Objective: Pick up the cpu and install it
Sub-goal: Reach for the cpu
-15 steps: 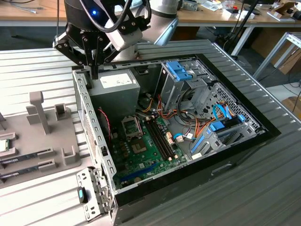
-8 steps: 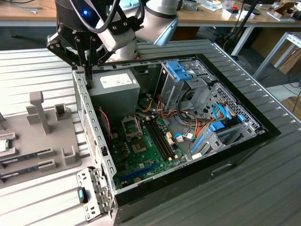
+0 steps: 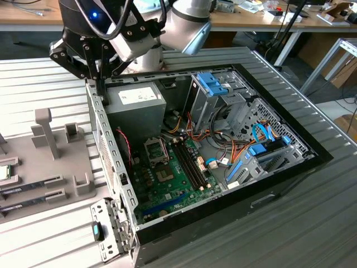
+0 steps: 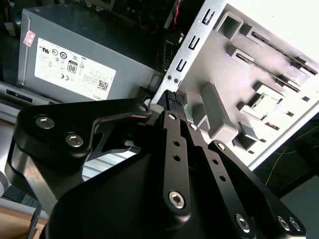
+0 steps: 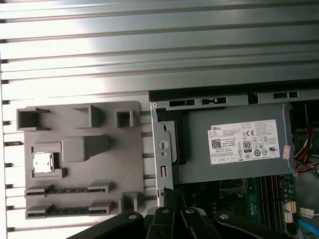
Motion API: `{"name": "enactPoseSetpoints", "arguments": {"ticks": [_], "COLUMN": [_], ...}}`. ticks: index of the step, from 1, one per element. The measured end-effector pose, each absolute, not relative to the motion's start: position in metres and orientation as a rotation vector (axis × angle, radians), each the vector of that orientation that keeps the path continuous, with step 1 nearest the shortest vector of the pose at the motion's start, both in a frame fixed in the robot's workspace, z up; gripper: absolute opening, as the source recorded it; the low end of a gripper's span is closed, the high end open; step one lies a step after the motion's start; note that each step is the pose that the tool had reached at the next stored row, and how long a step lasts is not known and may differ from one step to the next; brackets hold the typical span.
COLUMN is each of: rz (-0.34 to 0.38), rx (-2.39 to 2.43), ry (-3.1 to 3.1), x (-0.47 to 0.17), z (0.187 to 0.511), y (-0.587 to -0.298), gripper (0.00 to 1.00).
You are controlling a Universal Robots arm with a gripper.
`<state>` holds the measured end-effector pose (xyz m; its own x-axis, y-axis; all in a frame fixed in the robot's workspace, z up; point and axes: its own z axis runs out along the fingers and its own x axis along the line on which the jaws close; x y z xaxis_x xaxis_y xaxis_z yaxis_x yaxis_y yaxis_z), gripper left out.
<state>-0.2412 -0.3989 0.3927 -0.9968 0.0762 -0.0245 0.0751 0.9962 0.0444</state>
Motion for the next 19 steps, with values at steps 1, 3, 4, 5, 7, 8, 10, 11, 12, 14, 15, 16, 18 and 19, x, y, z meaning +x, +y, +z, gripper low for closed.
{"name": "enactPoseSetpoints", "arguments": {"ticks": [1, 3, 4, 5, 7, 8, 10, 11, 12, 14, 15, 16, 18, 19], "rz": [0.068, 0.068, 0.068, 0.068, 0.068, 0.068, 0.068, 0.068, 0.068, 0.068, 0.068, 0.068, 0.068, 0.068], "rx": [0.118, 0.118, 0.118, 0.118, 0.118, 0.118, 0.118, 0.118, 0.118, 0.118, 0.118, 0.118, 0.118, 0.118], "ry": [3.112, 3.112, 3.112, 3.112, 3.112, 3.113, 3.113, 3.112, 3.112, 3.112, 3.113, 3.112, 3.112, 3.112], "x": [-0.243, -0.247, -0.248, -0.249, -0.252, -0.254, -0.257, -0.258, -0.259, -0.263, -0.264, -0.266, -0.269, -0.271], "z": [0.393, 0.393, 0.393, 0.393, 0.393, 0.393, 0.393, 0.393, 0.393, 0.392, 0.392, 0.392, 0.392, 0.392], "y": [-0.399, -0.399, -0.399, -0.399, -0.399, -0.399, -0.399, -0.399, -0.399, -0.399, -0.399, -0.399, -0.399, -0.399], "gripper": [0.11, 0.11, 0.11, 0.11, 0.11, 0.11, 0.11, 0.11, 0.11, 0.11, 0.11, 0.11, 0.11, 0.11]}}
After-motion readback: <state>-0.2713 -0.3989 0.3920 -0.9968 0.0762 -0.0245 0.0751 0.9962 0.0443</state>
